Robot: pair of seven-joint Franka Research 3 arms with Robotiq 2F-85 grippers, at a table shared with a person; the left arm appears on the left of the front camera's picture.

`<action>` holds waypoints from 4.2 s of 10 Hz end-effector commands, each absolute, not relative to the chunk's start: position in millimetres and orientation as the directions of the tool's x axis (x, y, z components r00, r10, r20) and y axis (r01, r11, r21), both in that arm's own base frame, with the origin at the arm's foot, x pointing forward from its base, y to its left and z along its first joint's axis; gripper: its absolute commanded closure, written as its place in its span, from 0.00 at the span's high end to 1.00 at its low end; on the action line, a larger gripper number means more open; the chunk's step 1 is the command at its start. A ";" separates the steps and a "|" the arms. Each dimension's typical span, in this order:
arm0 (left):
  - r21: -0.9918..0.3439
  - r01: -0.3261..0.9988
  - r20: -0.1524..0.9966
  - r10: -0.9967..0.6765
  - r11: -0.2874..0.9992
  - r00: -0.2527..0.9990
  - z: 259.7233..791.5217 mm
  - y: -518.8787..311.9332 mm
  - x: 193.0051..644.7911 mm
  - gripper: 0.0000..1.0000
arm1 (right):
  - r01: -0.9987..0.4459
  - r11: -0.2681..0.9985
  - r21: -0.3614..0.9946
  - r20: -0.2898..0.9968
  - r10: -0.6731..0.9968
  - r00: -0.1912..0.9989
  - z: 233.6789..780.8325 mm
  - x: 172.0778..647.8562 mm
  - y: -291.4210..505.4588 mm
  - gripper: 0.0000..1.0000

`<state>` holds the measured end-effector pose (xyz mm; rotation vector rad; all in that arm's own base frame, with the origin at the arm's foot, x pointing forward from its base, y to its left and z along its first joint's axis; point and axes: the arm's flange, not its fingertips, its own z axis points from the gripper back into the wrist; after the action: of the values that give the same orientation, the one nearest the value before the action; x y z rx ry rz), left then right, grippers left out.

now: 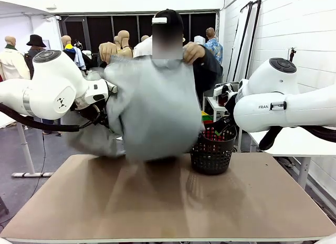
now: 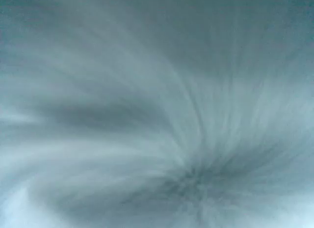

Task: Fold the training pants.
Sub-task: Grab both ends of the Training pants handed by a person.

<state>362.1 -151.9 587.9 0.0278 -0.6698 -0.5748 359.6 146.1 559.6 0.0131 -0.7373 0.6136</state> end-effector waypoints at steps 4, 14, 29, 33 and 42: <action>0.211 0.498 0.579 -0.518 0.841 0.629 588.3 -151.7 362.5 1.00 | -0.531 0.824 -0.199 0.630 0.522 0.574 561.1 360.6 146.7 1.00; 0.211 0.498 0.579 -0.518 0.841 0.629 588.3 -151.7 362.5 1.00 | -0.531 0.824 -0.199 0.630 0.522 0.574 561.1 360.6 146.7 1.00; 0.211 0.498 0.579 -0.518 0.841 0.629 588.3 -151.7 362.5 1.00 | -0.531 0.824 -0.199 0.630 0.522 0.574 561.1 360.6 146.7 1.00; 0.211 0.498 0.579 -0.518 0.841 0.629 588.3 -151.7 362.5 1.00 | -0.531 0.824 -0.199 0.630 0.522 0.574 561.1 360.6 146.7 1.00; 0.211 0.498 0.579 -0.518 0.841 0.629 588.3 -151.7 362.5 1.00 | -0.531 0.824 -0.199 0.630 0.522 0.574 561.1 360.6 146.7 1.00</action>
<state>362.1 -151.9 587.9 0.0278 -0.6698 -0.5748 359.6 146.1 559.6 0.0131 -0.7373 0.6136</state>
